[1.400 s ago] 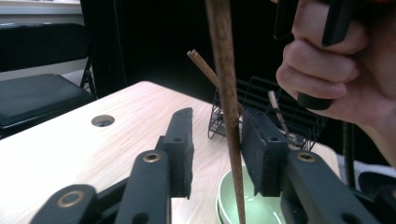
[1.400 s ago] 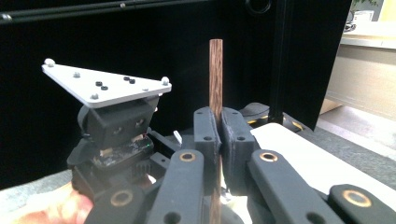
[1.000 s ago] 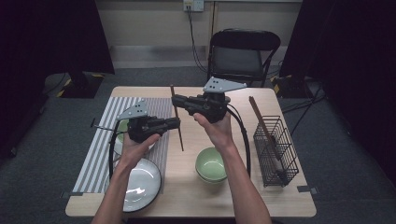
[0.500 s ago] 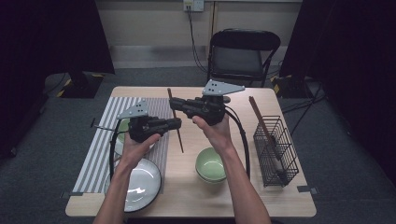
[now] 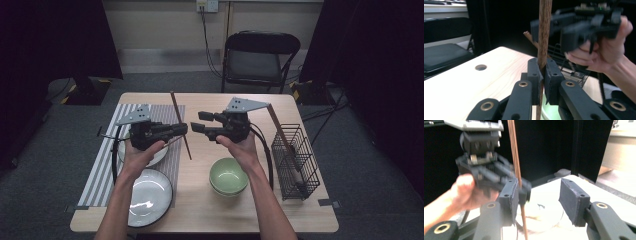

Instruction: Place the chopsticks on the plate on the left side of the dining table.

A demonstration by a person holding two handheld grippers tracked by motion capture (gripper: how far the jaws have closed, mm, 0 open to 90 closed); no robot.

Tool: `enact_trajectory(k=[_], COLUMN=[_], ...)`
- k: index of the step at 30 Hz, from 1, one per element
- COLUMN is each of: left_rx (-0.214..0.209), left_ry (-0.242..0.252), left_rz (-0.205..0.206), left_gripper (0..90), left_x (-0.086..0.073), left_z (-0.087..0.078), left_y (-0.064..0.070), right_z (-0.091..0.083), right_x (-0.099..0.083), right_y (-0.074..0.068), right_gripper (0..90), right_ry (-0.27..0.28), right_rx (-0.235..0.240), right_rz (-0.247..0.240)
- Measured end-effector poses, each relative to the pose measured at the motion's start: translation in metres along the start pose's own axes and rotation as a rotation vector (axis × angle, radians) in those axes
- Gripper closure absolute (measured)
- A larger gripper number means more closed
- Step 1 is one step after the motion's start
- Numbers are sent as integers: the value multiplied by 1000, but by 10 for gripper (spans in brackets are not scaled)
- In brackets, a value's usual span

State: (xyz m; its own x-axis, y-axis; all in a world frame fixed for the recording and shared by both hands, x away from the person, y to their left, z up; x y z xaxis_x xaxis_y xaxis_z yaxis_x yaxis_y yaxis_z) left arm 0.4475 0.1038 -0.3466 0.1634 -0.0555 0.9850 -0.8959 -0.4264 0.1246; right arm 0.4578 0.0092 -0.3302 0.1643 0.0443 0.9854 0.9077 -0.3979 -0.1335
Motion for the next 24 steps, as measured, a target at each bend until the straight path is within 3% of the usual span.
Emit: enact_trajectory(k=[6,11,14,16,24], left_rx=[-6,-23,-35,-44,-66], left_ry=[19,12,-5,7,-18], left_rz=[-2,3,7,7,5], left_gripper=[844,844,844,845,844], left_x=[9,14,13,16,11], left_z=[0,5,7,8,12], left_y=[3,7,9,11,14], right_z=[0,9,14,17,23], right_x=[-32,-50,-56,-57,-67], right_y=[-1,-4,-8,-10,-13], right_gripper=[514,602,632,736,791], right_ry=[-60,-88,-92,-86,-98], right_rx=[25,66,91,105,123], right_rz=[14,30,19,9,-1])
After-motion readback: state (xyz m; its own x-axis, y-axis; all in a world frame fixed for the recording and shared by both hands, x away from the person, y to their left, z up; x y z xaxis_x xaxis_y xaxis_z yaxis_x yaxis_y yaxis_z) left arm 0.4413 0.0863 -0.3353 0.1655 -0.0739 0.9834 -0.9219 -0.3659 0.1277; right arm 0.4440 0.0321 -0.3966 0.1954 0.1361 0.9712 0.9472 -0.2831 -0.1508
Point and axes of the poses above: each handheld gripper's, and its own axes: z roughly forward along the jaws, x roughly out of its top, y roughly to its right, the point moved 10 cm from there along z, roughly forward along the jaws, and after that the axes turned 5 degrees about y, right-handed, at the moved point
